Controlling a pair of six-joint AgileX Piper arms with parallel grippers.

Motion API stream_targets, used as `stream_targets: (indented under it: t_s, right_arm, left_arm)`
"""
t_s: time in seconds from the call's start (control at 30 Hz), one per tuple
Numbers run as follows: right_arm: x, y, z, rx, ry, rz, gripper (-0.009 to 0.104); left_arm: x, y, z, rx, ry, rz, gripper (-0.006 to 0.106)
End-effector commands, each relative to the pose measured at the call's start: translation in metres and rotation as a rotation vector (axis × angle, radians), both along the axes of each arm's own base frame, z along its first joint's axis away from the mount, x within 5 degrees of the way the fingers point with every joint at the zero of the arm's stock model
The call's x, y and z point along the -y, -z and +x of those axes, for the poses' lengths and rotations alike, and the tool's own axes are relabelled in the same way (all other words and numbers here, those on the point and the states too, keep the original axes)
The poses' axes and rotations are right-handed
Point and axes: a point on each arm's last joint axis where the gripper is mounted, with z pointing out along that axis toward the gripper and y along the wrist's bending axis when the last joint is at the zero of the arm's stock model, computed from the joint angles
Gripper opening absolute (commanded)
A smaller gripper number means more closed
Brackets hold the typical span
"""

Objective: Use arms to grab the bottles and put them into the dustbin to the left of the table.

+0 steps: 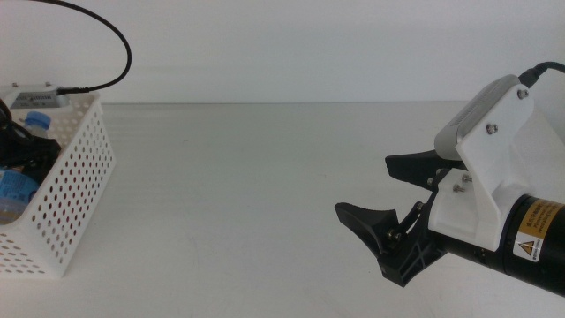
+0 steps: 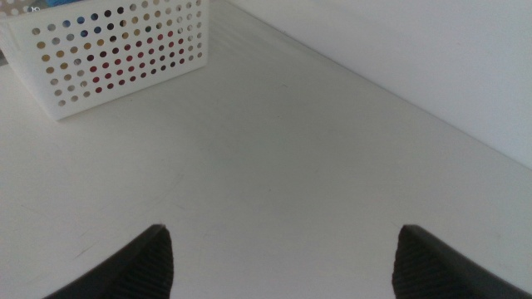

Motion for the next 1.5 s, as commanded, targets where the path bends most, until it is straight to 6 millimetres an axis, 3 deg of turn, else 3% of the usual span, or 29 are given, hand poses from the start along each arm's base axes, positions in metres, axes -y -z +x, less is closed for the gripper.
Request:
stream_targets:
  t_s: [0.0,0.13,0.17,0.33,0.53,0.63,0.8,0.93,1.07,1.17,1.3,1.47]
  right_arm:
    - [-0.001,-0.018,0.000,0.092,-0.004,0.074,0.079]
    - [-0.001,-0.018,0.000,0.092,-0.004,0.074,0.079]
    - [-0.001,-0.018,0.000,0.092,-0.004,0.074,0.079]
    - [-0.001,-0.018,0.000,0.092,-0.004,0.074,0.079]
    - [-0.001,-0.018,0.000,0.092,-0.004,0.074,0.079]
    - [-0.001,-0.018,0.000,0.092,-0.004,0.074,0.079]
    - [-0.001,-0.018,0.000,0.092,-0.004,0.074,0.079]
    - [-0.001,-0.018,0.000,0.092,-0.004,0.074,0.079]
    - [-0.001,-0.018,0.000,0.092,-0.004,0.074,0.079]
    - [-0.001,-0.018,0.000,0.092,-0.004,0.074,0.079]
    - [-0.001,-0.018,0.000,0.092,-0.004,0.074,0.079]
    - [-0.001,-0.018,0.000,0.092,-0.004,0.074,0.079]
  left_arm:
    - [0.002,-0.036,0.000,0.117,0.010,0.018,0.049]
    - [0.002,-0.036,-0.001,0.110,0.021,0.020,0.090]
    - [0.003,-0.036,-0.003,0.098,0.022,0.015,0.091]
    - [0.004,-0.053,-0.011,0.110,-0.032,0.025,0.090]
    - [0.009,-0.100,-0.032,0.232,-0.063,0.061,0.087]
    - [0.025,-0.130,-0.044,0.339,-0.041,0.049,0.083]
    - [0.072,-0.176,-0.061,0.548,0.048,0.052,0.072]
    - [0.098,-0.199,-0.078,0.669,0.067,0.042,0.071]
    - [0.122,-0.200,-0.105,0.805,0.110,0.049,0.072]
    - [0.128,-0.197,-0.124,0.886,0.152,0.051,0.075]
    - [0.132,-0.197,-0.151,1.002,0.173,0.035,0.079]
    - [0.131,-0.205,-0.169,1.123,0.174,0.025,0.080]
